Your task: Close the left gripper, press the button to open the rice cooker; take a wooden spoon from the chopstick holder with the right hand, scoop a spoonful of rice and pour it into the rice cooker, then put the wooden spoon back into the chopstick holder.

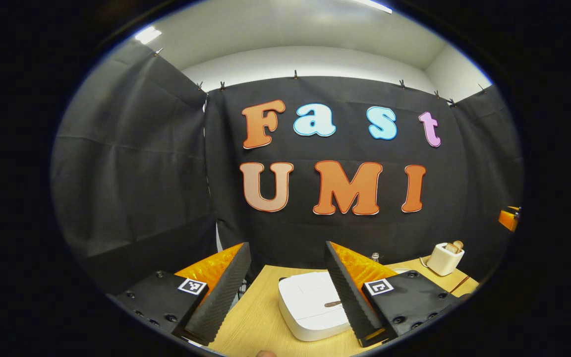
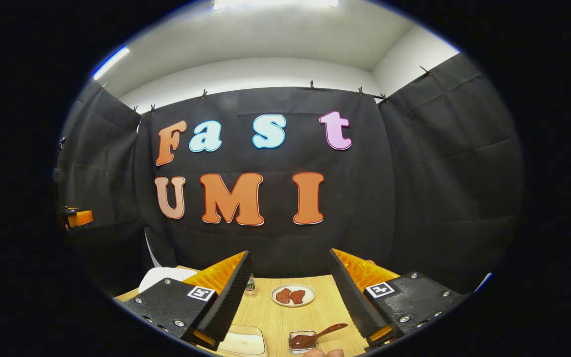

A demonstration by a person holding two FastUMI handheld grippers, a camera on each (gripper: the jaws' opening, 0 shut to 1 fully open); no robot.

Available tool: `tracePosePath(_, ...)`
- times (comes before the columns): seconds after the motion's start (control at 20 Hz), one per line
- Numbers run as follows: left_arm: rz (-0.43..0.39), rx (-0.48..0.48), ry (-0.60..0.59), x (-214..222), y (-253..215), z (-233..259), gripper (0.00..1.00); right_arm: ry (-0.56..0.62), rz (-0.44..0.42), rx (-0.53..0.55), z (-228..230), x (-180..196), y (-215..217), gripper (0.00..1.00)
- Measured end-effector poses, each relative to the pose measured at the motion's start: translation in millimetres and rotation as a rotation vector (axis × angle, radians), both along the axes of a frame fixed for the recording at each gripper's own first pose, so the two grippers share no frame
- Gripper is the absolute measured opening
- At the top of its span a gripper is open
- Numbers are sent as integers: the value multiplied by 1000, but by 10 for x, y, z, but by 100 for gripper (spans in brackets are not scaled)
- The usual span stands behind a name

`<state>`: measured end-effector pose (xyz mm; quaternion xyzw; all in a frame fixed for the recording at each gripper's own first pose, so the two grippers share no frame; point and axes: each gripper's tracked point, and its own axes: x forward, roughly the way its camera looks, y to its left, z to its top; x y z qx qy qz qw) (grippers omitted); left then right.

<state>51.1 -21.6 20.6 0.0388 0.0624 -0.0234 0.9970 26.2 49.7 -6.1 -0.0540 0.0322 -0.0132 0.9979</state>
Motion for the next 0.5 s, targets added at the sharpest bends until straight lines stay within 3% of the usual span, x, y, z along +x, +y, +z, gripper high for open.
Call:
tracePosePath(0.2,5,11,2,8,18,-1,100,0,1,-11,3,-1,-4,95)
tracePosePath(0.25,6,11,1,15,21,-2,100,0,-1,-12,-3,16,-7,100)
tracePosePath(0.3,5,11,2,9,17,-3,100,2,-4,-10,-12,15,-10,95)
tracePosePath(0.5,1,9,6,-6,17,-15,100,14,9,-7,-36,13,29,95)
